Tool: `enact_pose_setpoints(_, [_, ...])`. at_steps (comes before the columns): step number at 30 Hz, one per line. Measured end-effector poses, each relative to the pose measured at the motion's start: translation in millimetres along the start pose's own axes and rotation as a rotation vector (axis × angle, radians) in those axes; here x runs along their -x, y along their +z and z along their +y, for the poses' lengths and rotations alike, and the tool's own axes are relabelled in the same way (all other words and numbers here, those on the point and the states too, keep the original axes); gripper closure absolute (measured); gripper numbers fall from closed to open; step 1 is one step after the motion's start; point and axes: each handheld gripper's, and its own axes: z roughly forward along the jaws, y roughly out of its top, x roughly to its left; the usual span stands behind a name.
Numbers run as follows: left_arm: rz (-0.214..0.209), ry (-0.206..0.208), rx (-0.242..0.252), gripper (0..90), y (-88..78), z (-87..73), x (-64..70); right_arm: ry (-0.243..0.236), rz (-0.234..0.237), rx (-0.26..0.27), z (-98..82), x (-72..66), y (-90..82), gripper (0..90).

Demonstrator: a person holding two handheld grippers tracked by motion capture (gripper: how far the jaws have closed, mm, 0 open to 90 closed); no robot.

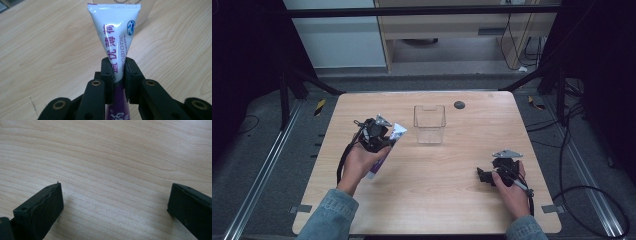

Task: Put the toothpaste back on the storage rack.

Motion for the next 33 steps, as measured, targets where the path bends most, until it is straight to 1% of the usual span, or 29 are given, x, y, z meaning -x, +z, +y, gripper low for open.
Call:
enact_pose_setpoints(1, [0.000,0.000,0.000,79.3,0.0,0.0,0.0,0.000,0.000,0.000,0.0,0.0,0.0,0.4])
enact_pose_setpoints(3, [-0.015,0.004,0.004,79.3,-1.4,5.9,2.9,0.000,0.002,0.002,-0.1,0.0,0.0,0.4])
enact_pose_setpoints(5, [-0.011,0.008,0.004,79.3,-2.2,8.6,4.1,-0.001,0.002,0.001,-0.1,0.0,0.0,0.4])
enact_pose_setpoints(7, [-0.002,0.012,0.024,79.3,-5.1,13.6,5.4,-0.002,0.002,0.000,0.1,0.2,0.1,0.4])
enact_pose_setpoints(8, [-0.002,0.012,0.024,79.3,-5.1,13.6,5.4,-0.002,0.002,0.000,0.1,0.2,0.1,0.4])
enact_pose_setpoints(9, [-0.005,0.011,0.040,79.3,-7.4,17.7,5.7,-0.003,0.002,0.000,0.0,0.2,0.1,0.4])
enact_pose_setpoints(12, [-0.002,0.014,0.050,79.3,-9.9,22.2,5.8,-0.003,0.002,0.000,0.0,0.2,0.1,0.4])
enact_pose_setpoints(13, [0.004,0.019,0.054,79.3,-12.5,27.3,6.2,-0.004,0.002,0.000,-0.1,0.3,0.1,0.4])
enact_pose_setpoints(15, [0.006,0.019,0.061,79.3,-13.5,29.8,6.7,-0.004,0.002,0.000,-0.1,0.3,0.1,0.4])
enact_pose_setpoints(16, [0.009,0.030,0.065,79.3,-15.8,36.2,6.9,-0.004,0.002,0.000,-0.1,0.2,0.1,0.4])
enact_pose_setpoints(18, [0.005,0.033,0.068,79.3,-16.4,38.8,7.5,-0.003,0.002,0.000,-0.1,0.2,0.1,0.4])
enact_pose_setpoints(19, [-0.003,0.042,0.075,79.3,-17.9,43.6,8.3,-0.003,0.002,0.000,0.0,0.3,0.1,0.4])
enact_pose_setpoints(20, [-0.006,0.041,0.078,79.3,-18.4,45.3,9.1,-0.003,0.002,0.000,0.0,0.2,0.1,0.4])
enact_pose_setpoints(22, [-0.007,0.045,0.081,79.3,-19.2,48.4,10.0,-0.003,0.002,0.000,0.0,0.3,0.1,0.4])
enact_pose_setpoints(24, [0.002,0.054,0.088,79.4,-20.8,53.6,11.8,-0.003,0.002,0.000,0.0,0.2,0.1,0.4])
enact_pose_setpoints(25, [0.007,0.057,0.099,79.4,-22.0,58.2,13.3,-0.003,0.002,0.000,0.0,0.3,0.1,0.4])
enact_pose_setpoints(26, [0.007,0.057,0.099,79.4,-22.0,58.2,13.3,-0.003,0.002,-0.001,0.0,0.3,0.1,0.4])
enact_pose_setpoints(27, [0.008,0.060,0.112,79.4,-22.8,63.7,14.8,-0.003,0.002,0.000,0.0,0.2,0.1,0.4])
enact_pose_setpoints(28, [0.008,0.060,0.112,79.4,-22.8,63.7,14.8,-0.003,0.002,0.000,0.0,0.2,0.1,0.4])
enact_pose_setpoints(29, [0.014,0.070,0.123,79.4,-23.3,69.6,16.1,-0.003,0.001,-0.001,0.0,0.2,0.0,0.4])
enact_pose_setpoints(30, [0.014,0.070,0.123,79.3,-23.3,69.6,16.1,-0.003,0.001,-0.001,0.0,0.2,0.0,0.4])
enact_pose_setpoints(31, [0.013,0.070,0.139,79.3,-23.5,75.9,17.9,-0.003,0.001,0.000,0.0,0.3,0.1,0.4])
enact_pose_setpoints(33, [0.011,0.075,0.150,79.4,-24.6,82.2,20.1,-0.004,0.001,0.000,0.0,0.3,0.1,0.4])
